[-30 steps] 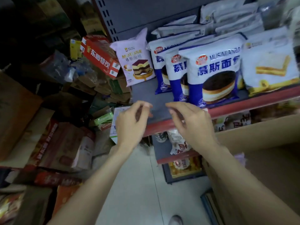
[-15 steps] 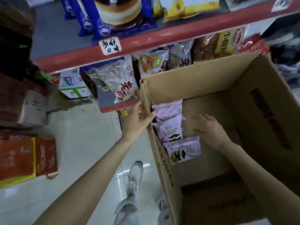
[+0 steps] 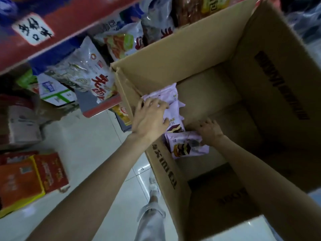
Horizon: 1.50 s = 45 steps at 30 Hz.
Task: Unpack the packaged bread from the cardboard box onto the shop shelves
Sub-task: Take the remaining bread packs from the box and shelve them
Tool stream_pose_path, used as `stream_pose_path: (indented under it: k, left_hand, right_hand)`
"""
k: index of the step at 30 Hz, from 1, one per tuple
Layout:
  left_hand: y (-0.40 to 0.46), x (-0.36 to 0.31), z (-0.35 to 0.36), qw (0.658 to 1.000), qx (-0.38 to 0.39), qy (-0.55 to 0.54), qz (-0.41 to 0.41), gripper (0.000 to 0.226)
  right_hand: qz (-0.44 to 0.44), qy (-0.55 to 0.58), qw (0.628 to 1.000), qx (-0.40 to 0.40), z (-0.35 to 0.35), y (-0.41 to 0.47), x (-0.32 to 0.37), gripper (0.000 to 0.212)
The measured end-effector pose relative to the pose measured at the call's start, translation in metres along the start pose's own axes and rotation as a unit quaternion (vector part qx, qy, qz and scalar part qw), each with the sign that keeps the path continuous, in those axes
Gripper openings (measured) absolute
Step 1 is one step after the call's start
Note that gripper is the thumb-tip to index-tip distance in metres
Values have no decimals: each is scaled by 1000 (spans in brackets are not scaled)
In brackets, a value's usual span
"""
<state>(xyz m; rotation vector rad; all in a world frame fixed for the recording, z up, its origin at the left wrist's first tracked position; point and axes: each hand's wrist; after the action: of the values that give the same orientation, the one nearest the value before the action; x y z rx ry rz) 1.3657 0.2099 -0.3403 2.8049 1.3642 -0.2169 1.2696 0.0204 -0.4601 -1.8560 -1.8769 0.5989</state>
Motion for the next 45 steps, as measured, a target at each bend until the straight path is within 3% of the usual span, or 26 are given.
stream_pose_path:
  k: [2, 7, 10, 13, 15, 18, 20, 22, 26, 29, 32, 36, 39, 42, 45]
  left_hand:
    - [17, -1, 6, 995, 99, 11, -22, 48]
    - [40, -10, 47, 984, 175, -8, -44, 59]
    - [40, -11, 81, 972, 210, 16, -100, 69]
    - [35, -13, 106, 974, 189, 62, -110, 74]
    - [30, -18, 116, 979, 150, 85, -109, 77]
    - [21, -26, 125, 977, 108, 103, -153, 88]
    - [14, -29, 132, 970, 94, 149, -169, 95]
    - [11, -30, 134, 967, 89, 171, -165, 96]
    - [10, -28, 141, 975, 129, 99, -150, 76]
    - [13, -21, 141, 985, 112, 78, -109, 74]
    - [13, -21, 139, 988, 133, 77, -22, 82]
    - [22, -30, 134, 977, 178, 112, 30, 99]
    - [31, -31, 121, 967, 211, 134, 41, 90]
    - [38, -32, 95, 973, 228, 39, 10, 81]
    - [36, -36, 56, 975, 172, -129, -61, 86]
  right_hand:
    - [3, -1, 1000, 30, 6, -2, -8, 73]
    - [73, 178, 979, 66, 10, -9, -28, 56]
    - [139, 256, 956, 22, -3, -12, -48, 42]
    - [189, 283, 939, -57, -11, -16, -73, 48]
    - [229, 350, 900, -123, -13, -19, -87, 47]
    - [296, 456, 810, -219, -11, -20, -97, 42]
    - [307, 466, 795, -238, -10, -17, -94, 47]
    - [275, 474, 808, -216, -7, -14, -82, 63]
    - [252, 457, 843, -129, 3, -11, -55, 106]
    - [286, 429, 843, -152, 11, -12, -49, 90]
    - [350, 449, 800, -190, 12, -12, -55, 60]
    - [385, 467, 766, -216, 6, -19, -64, 53]
    - [389, 480, 745, -252, -9, -35, -67, 51]
    - [385, 471, 727, -320, -33, -62, -67, 53]
    - [371, 474, 696, -391, -60, -103, -63, 52]
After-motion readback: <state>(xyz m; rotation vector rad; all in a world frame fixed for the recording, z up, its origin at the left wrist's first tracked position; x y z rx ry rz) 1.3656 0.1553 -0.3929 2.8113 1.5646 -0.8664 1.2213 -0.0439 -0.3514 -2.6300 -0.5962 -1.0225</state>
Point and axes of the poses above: each hand's wrist, its own y-axis towards the middle knuckle, its own z-axis out of the palm, x = y × z, and after that the axes turned 11 degrees about -x, right-handed
